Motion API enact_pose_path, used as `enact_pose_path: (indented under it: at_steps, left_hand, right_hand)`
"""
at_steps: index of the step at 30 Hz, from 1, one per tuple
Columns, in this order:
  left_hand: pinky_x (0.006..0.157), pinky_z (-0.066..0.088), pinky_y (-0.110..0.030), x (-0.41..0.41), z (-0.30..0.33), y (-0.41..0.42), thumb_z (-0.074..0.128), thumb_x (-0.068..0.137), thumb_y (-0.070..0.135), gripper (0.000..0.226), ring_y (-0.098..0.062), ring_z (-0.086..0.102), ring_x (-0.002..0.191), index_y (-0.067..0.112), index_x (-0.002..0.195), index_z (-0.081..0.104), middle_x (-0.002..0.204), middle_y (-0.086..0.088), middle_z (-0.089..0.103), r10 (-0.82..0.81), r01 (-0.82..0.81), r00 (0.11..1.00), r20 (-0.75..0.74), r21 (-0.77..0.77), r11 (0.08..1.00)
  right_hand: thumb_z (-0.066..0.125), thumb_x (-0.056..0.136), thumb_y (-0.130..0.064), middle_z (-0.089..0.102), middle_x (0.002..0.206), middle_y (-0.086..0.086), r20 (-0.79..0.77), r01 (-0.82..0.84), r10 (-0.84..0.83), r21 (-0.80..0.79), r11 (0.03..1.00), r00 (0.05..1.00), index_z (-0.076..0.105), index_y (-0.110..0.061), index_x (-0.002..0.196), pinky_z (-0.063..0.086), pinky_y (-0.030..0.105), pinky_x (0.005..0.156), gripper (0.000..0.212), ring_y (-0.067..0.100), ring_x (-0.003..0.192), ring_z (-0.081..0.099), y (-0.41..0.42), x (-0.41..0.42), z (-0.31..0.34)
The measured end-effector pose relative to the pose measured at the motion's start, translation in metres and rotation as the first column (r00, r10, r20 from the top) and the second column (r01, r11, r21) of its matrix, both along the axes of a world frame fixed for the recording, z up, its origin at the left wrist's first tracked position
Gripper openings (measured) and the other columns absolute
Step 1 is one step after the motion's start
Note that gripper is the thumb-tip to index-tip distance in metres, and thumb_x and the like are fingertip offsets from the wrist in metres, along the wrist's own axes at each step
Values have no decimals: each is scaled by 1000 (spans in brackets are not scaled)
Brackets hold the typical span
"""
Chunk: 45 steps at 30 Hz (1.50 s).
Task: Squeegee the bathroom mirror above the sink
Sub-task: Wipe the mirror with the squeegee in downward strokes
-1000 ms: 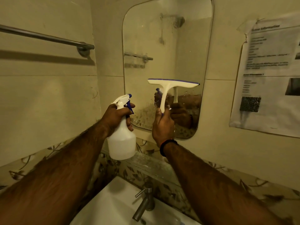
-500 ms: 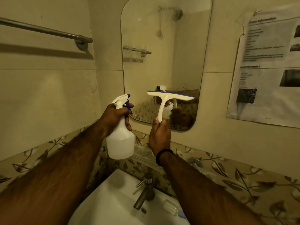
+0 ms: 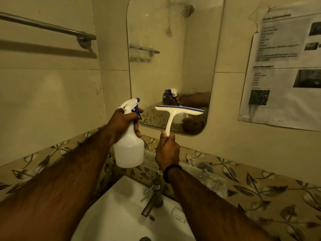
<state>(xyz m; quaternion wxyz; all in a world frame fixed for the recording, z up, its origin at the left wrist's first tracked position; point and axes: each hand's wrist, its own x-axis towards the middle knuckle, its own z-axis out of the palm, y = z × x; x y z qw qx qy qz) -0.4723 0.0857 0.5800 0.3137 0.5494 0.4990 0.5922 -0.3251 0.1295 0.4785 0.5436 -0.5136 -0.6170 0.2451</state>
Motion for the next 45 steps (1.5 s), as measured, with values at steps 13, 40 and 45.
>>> enact_pose_path:
  at_steps: [13,40,45]
  left_hand:
    - [55,57,-41,-5,-8,-4,51,90,3,33,-30,58,43,3,122,58,50,-11,57,-22,22,1000,6,-16,1000]
    - [49,57,-37,-6,-13,-18,50,91,1,29,-28,57,41,3,119,60,50,-12,56,-4,5,999,43,-23,1000]
    - [50,56,-37,-9,-15,-19,50,92,2,29,-27,58,42,4,119,60,51,-11,57,2,-1,999,39,-37,999]
  right_hand:
    - [34,100,-46,60,82,3,-34,-14,11,-93,996,999,51,-15,103,51,31,57,36,16,67,57,-14,-2,-14]
    - [35,101,-42,55,77,-5,-54,9,-19,-184,983,998,54,-13,111,34,18,48,36,5,64,51,-26,-6,-44]
    - [34,101,-43,56,77,-4,-38,5,-12,-191,982,999,54,-13,113,36,19,48,38,7,64,52,-30,-3,-45]
